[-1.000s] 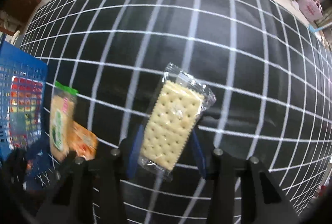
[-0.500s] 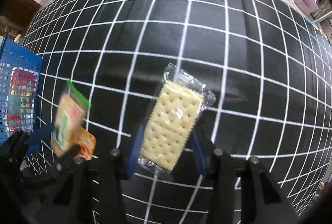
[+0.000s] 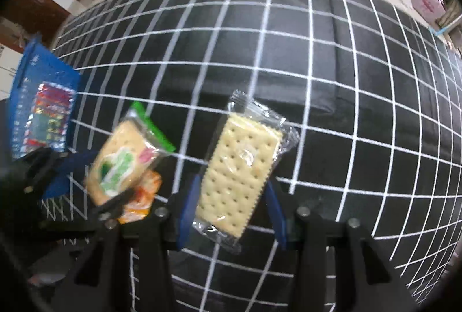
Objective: Organize snacks
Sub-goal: 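Carry both cracker packs over the blue basket with both tools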
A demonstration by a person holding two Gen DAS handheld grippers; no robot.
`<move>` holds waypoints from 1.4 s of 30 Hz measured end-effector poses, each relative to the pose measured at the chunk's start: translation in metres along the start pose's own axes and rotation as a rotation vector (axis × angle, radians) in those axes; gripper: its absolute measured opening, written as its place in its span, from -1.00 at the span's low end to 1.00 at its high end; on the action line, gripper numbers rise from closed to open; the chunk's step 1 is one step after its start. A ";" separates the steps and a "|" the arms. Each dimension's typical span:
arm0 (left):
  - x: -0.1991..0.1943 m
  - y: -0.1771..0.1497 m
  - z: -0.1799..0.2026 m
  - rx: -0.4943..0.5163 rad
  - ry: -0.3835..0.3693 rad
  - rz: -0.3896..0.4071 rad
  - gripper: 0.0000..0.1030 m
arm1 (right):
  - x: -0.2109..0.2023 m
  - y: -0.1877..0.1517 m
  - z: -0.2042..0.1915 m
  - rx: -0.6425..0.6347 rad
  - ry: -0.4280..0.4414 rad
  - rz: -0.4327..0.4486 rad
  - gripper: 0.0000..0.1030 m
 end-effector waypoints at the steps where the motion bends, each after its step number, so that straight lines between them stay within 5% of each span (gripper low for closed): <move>1: 0.002 0.003 -0.001 -0.017 -0.017 -0.004 0.10 | -0.006 -0.003 -0.001 -0.002 -0.001 0.006 -0.04; 4: -0.003 -0.006 -0.025 -0.049 -0.086 -0.005 0.05 | -0.020 -0.011 -0.007 0.000 0.009 0.023 -0.04; 13: -0.059 -0.033 -0.067 -0.128 -0.100 0.075 0.05 | -0.050 0.006 -0.058 0.025 0.052 0.060 -0.04; 19: -0.136 -0.044 -0.114 -0.199 -0.098 0.175 0.05 | -0.073 0.024 -0.127 -0.030 0.076 0.120 -0.04; 24: -0.165 -0.067 -0.176 -0.281 -0.077 0.228 0.05 | -0.087 0.037 -0.194 -0.127 0.105 0.157 -0.04; 33: -0.169 -0.109 -0.252 -0.434 -0.039 0.234 0.05 | -0.061 0.055 -0.305 -0.258 0.170 0.137 -0.04; 42: -0.146 -0.145 -0.298 -0.510 -0.009 0.202 0.05 | -0.012 0.063 -0.365 -0.341 0.170 0.075 -0.04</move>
Point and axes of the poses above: each gripper's, at about its wrist camera, not at the fingertips, and x roughly the way its jaws point, z to its right, y to its top, the point moved 7 cm from there along x, roughly the way its jaws point, and after that the axes turned 15 degrees about y, right-handed, at the moved point
